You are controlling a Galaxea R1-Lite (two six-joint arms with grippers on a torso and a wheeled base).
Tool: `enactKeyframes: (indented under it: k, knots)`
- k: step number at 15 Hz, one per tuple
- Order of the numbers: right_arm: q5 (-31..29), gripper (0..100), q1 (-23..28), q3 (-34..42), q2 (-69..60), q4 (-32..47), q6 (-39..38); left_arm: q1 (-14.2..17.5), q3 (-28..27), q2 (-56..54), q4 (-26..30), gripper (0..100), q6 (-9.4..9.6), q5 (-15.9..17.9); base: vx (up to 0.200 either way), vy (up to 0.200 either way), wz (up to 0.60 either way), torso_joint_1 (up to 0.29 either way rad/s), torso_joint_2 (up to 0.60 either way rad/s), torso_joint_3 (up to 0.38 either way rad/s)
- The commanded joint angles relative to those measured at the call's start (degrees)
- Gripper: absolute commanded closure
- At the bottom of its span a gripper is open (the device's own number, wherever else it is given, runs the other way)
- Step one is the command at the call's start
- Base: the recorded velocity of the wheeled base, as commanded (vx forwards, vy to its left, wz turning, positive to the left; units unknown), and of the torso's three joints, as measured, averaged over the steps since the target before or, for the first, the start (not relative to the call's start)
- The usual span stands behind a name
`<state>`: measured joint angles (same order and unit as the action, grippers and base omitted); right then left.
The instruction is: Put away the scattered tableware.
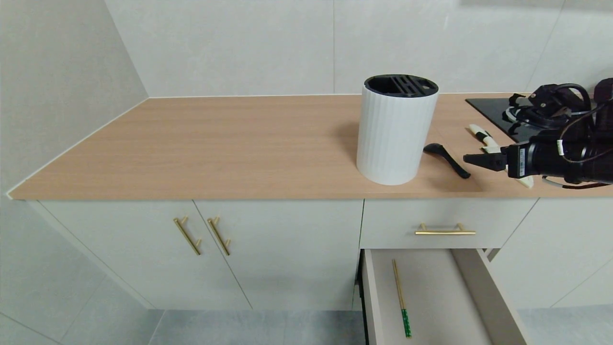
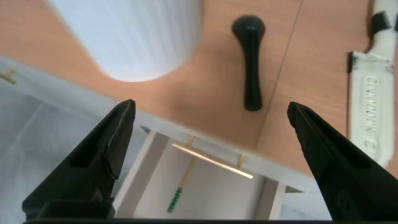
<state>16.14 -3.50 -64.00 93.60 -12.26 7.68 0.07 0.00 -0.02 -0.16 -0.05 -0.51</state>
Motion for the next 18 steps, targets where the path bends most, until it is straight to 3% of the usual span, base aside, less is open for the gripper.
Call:
enactKeyframes:
  k: [1,6,17,18]
  knots:
    - [-0.23,0,0.33,-0.16,5.8,-3.38,-0.12,0.01,0.0,0.02,-0.02,0,-0.04,-0.02,0.0,0.0,0.0,0.0,0.0,0.0]
    - [-0.32,0,1.04,-0.34,14.24,-11.99,-0.21,0.01,0.0,0.02,-0.02,0,-0.04,-0.02,0.0,0.0,0.0,0.0,0.0,0.0]
    - [-3.75,0,1.13,-2.18,19.6,-15.25,-0.21,0.01,0.0,0.02,-0.02,0,-0.04,-0.02,0.0,0.0,0.0,0.0,0.0,0.0]
    - [-3.75,100,1.13,-2.18,20.04,-15.25,-0.21,0.01,0.0,0.02,-0.02,0,-0.04,-0.02,0.0,0.0,0.0,0.0,0.0,0.0]
